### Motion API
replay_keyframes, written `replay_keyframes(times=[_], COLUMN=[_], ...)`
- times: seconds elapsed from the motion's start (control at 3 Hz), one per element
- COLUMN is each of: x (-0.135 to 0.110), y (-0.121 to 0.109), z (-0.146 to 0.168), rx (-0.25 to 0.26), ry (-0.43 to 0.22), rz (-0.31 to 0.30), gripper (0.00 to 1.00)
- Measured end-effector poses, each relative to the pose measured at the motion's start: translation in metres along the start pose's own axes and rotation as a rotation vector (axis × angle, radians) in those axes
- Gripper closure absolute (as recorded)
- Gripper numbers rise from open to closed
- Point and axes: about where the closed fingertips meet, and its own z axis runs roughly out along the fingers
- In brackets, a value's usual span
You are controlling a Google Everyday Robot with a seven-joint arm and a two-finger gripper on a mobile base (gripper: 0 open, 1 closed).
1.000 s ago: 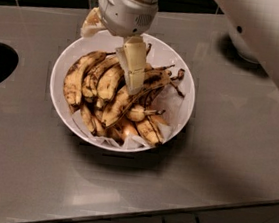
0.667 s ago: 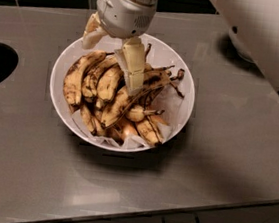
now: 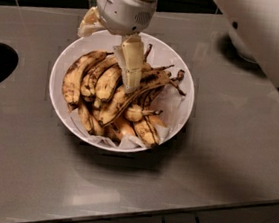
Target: Pick banana from white bowl
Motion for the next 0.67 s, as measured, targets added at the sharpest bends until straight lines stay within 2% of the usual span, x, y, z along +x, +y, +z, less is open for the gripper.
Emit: replay_keyframes(times=[0.33, 0.67], x=[0.001, -0.005], y=[0.001, -0.006], z=[-0.004, -0.030], rx=[-0.030, 0.006], ry=[0.011, 0.080], rz=[0.000, 0.019], gripper=[0.03, 0.00])
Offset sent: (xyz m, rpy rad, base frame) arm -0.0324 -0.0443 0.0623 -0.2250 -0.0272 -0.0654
